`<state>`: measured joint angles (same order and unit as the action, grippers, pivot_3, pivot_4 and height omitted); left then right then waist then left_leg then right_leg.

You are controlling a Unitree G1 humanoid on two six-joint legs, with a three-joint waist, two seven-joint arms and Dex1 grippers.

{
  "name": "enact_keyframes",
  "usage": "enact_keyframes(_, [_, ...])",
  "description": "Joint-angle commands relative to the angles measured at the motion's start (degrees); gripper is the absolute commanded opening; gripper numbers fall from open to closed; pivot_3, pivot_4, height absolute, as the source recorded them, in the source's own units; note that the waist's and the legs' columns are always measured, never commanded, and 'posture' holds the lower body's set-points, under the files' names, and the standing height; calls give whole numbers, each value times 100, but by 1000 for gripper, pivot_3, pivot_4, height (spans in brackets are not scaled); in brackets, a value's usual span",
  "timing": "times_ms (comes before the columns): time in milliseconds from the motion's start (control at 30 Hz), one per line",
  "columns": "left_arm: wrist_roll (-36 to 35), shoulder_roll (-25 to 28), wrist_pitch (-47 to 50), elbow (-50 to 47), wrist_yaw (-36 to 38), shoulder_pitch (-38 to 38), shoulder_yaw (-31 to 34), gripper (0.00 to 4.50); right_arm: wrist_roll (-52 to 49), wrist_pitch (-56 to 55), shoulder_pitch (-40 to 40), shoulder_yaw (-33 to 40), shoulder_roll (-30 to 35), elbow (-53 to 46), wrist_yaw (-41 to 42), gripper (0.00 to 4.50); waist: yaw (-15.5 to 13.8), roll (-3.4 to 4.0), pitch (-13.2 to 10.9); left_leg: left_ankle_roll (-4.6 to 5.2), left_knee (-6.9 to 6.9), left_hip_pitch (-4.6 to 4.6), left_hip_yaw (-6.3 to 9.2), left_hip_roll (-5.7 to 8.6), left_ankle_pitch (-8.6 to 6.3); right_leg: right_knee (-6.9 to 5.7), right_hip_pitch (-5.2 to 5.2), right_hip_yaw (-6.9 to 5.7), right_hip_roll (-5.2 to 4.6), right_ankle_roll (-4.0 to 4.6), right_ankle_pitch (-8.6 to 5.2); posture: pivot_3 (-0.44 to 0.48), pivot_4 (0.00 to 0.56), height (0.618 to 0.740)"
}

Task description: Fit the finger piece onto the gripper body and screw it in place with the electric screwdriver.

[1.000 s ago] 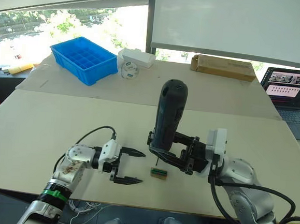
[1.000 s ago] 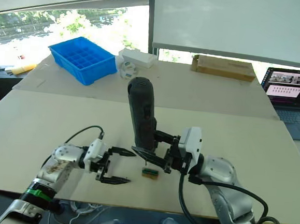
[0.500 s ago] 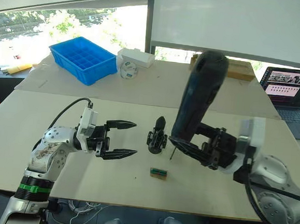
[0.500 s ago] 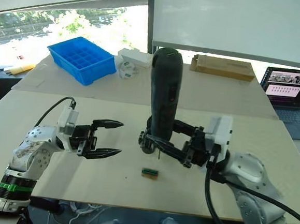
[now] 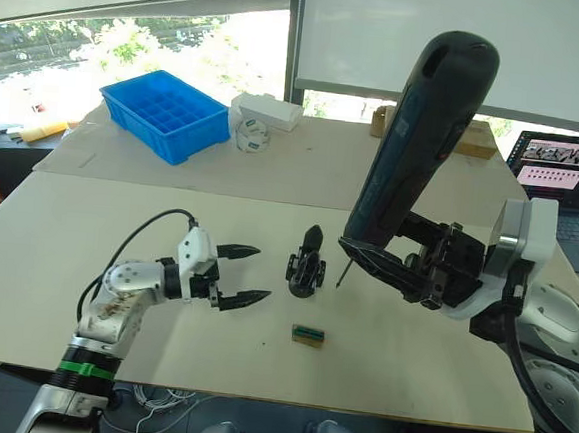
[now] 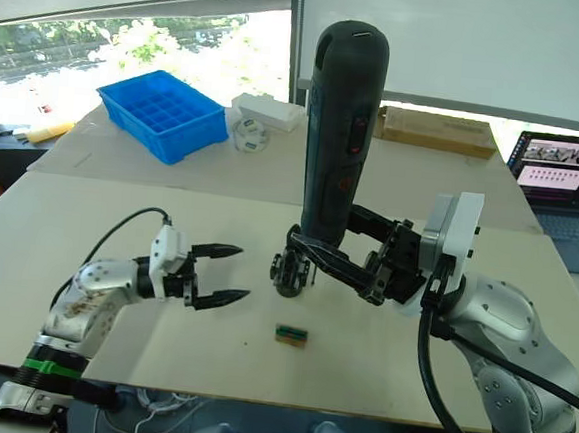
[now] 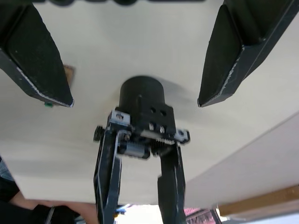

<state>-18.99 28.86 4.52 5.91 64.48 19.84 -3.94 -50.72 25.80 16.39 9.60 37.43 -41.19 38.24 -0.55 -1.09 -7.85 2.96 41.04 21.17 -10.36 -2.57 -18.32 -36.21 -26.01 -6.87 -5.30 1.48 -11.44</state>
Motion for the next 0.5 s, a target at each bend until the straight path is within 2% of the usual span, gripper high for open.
enact_keyframes(33, [314,-200,-133,306,-154,161,-284,4489,-189,-54,208,162,58,-195,-35,1911,-2,0,0,0,0,0,0,0,0,0,0,0,1,0,0,0,150,740])
enact_keyframes(267, [824,-792,-505,1002,-561,424,-672,4489,-211,-9,233,112,60,-212,-5,1911,-9,-1,0,1,1,2,1,0,0,0,0,-1,-1,0,0,0,150,740])
enact_keyframes(500, [1142,-1253,-829,1542,-967,641,-772,4489,-174,-6,202,63,48,-213,22,1911,-9,-2,-1,2,1,1,2,0,0,-1,0,-1,-2,0,1,0,150,740])
